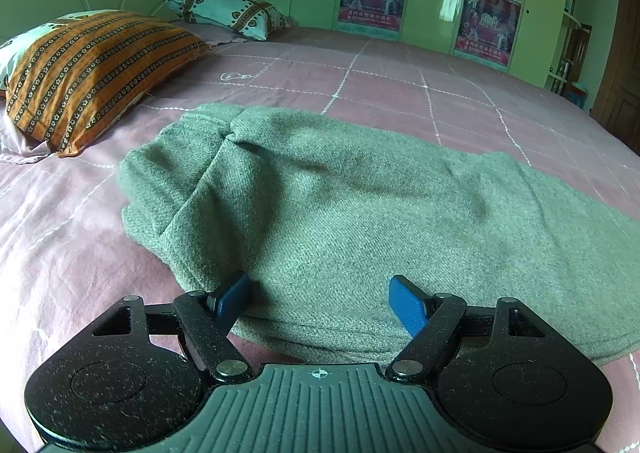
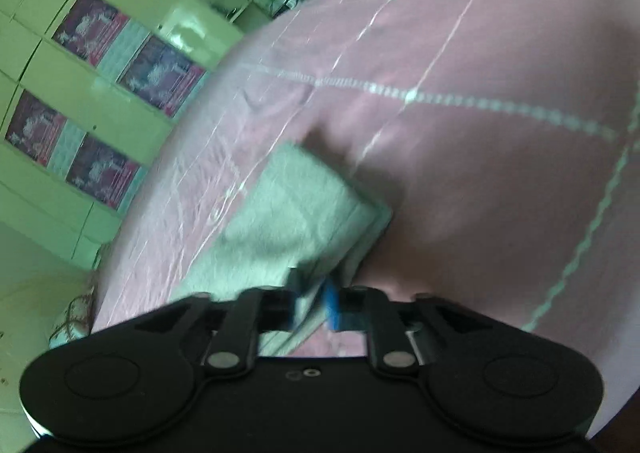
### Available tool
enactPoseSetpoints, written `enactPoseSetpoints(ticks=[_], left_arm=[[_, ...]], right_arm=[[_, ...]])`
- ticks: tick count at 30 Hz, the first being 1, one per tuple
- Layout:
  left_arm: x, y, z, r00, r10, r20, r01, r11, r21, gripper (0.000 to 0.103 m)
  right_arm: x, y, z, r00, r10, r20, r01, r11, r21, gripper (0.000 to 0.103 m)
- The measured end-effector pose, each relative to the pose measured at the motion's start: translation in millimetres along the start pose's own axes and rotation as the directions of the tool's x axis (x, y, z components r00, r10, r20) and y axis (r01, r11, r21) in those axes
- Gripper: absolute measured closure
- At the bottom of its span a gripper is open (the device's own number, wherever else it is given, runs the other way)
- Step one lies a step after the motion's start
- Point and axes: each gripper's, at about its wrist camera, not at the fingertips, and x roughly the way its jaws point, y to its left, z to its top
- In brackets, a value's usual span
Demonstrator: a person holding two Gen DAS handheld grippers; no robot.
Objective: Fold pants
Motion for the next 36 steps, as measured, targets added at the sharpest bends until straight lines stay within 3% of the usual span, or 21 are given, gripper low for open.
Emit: enactPoseSetpoints(ticks=[3, 4, 8, 9, 11, 12, 14, 17, 20, 23, 25, 27, 29, 30, 33, 36], left_arm=[[0, -1, 0, 1.0, 0.005, 0.001, -0.005, 1.0, 0.0, 0.026], [0, -1, 0, 1.0, 0.004, -0.005, -0.004, 1.0, 0.001, 0.026], [0, -1, 0, 1.0, 0.001, -0.007, -0.001, 1.0, 0.003, 0.026], [1, -1, 0, 1.0, 0.002, -0.006, -0.002, 1.0, 0.004, 0.026], [0, -1, 1, 1.0, 0.002, -0.006, -0.002, 1.0, -0.002, 0.025], [-1, -1, 1, 1.0, 0.002, -0.004, -0.002, 1.0, -0.005, 0.026], [-9, -4, 6, 1.0, 0.006, 0.006, -0.006, 1.0, 0.005, 0.026], [-31, -20, 14, 0.997, -0.02, 0.08, 0.018, 1.0, 0.022, 0.026], [-32, -59, 19, 0.993, -0.103, 0.06, 0.097, 0.99, 0.1, 0.025], [-22, -92, 10, 0.989, -0.147, 0.011, 0.143, 0.975, 0.172, 0.025], [-16, -106, -3, 0.991, -0.133, -0.026, 0.136, 0.967, 0.214, 0.025], [-18, -109, -17, 0.992, -0.12, -0.022, 0.122, 0.965, 0.232, 0.025], [-23, -104, -19, 0.99, -0.137, -0.023, 0.138, 0.963, 0.233, 0.025], [-26, -101, -19, 0.989, -0.145, -0.021, 0.146, 0.962, 0.231, 0.025], [-32, -88, -10, 0.99, -0.137, 0.019, 0.13, 0.972, 0.195, 0.026], [-31, -77, 11, 0.989, -0.124, 0.082, 0.113, 0.984, 0.136, 0.026]], right_arm=[[4, -7, 8, 1.0, 0.014, -0.004, -0.014, 0.998, 0.055, 0.095], [4, -2, 11, 1.0, 0.0, -0.001, 0.0, 1.0, 0.02, 0.101], [-8, 28, 9, 0.995, 0.04, 0.087, -0.025, 0.986, -0.167, 0.102], [-5, 30, 9, 0.995, 0.012, 0.095, 0.006, 0.981, -0.193, 0.102], [10, 22, 8, 0.991, -0.121, 0.05, 0.129, 0.973, -0.194, 0.099], [14, 18, 5, 0.99, -0.135, 0.028, 0.138, 0.973, -0.187, 0.099], [0, 24, -3, 0.991, -0.113, 0.073, 0.125, 0.976, -0.179, 0.089], [-13, 62, -30, 0.995, -0.049, 0.092, 0.075, 0.949, -0.307, 0.089], [9, 113, -67, 0.997, 0.041, -0.063, -0.066, 0.886, -0.46, 0.089], [45, 172, -124, 0.967, 0.077, -0.243, -0.211, 0.776, -0.594, 0.089], [58, 202, -160, 0.947, 0.089, -0.307, -0.279, 0.697, -0.66, 0.09], [69, 217, -188, 0.937, 0.054, -0.346, -0.301, 0.628, -0.718, 0.091], [83, 216, -215, 0.914, -0.075, -0.399, -0.293, 0.558, -0.776, 0.091], [79, 214, -216, 0.921, -0.062, -0.385, -0.295, 0.534, -0.792, 0.091], [75, 214, -206, 0.914, -0.045, -0.403, -0.311, 0.561, -0.767, 0.091], [68, 220, -201, 0.932, 0.004, -0.363, -0.297, 0.583, -0.757, 0.088]])
